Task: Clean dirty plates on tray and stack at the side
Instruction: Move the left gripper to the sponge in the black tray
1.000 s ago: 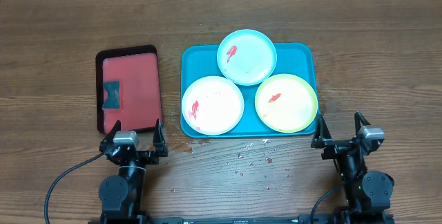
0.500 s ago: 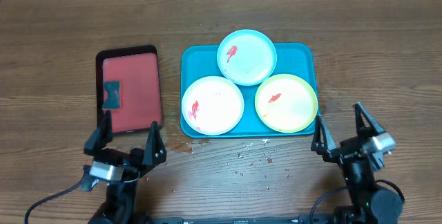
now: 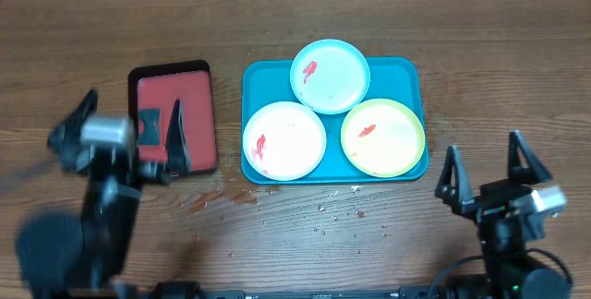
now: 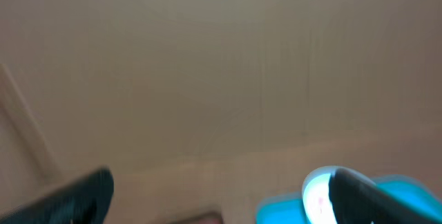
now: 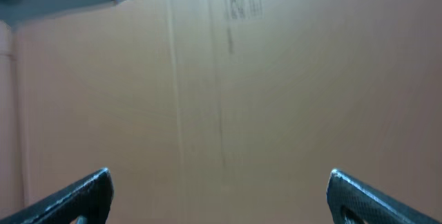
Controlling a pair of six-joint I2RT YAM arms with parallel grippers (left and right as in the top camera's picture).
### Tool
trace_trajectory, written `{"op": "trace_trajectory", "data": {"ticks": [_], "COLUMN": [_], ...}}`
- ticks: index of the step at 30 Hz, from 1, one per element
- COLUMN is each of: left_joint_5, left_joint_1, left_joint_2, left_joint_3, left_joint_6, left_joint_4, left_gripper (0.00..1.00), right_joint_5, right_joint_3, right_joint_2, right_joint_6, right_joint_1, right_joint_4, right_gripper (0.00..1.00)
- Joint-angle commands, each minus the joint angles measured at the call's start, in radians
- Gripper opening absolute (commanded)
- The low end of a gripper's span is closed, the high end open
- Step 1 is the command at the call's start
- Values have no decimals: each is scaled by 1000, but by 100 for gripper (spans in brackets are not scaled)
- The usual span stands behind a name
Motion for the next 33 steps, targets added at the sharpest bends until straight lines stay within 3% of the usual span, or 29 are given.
{"op": "trace_trajectory", "data": {"ticks": [1, 6, 13, 16, 21, 25, 33], "left_joint_5": [62, 140, 115, 127, 50, -57, -64], "left_joint_1": [11, 11, 41, 64, 68, 113, 228], "left_joint_2": [217, 445, 566, 568, 573, 589, 747], "left_joint_3": [222, 432, 459, 459, 457, 457, 457], "left_joint_6": [42, 34, -212, -313, -338, -444, -494], "left_joint_4": [-222, -516, -580, -577, -593, -613, -627], "left_gripper": [100, 100, 100, 100, 100, 100, 100], "right_joint_5": [38, 17, -86, -298, -406, -393, -69], "right_joint_3": [163, 482, 961, 1041, 1044, 1104, 1439], "right_joint_2": [100, 387, 815, 933, 1049, 1115, 1258], "right_joint_6": [-39, -39, -24, -20, 20, 121, 100], "right_joint_1": [-3, -3, -3, -3, -3, -3, -3], "right_joint_4": [-115, -428, -818, -903, -882, -917, -1370], "right_gripper": [100, 100, 100, 100, 100, 100, 100]}}
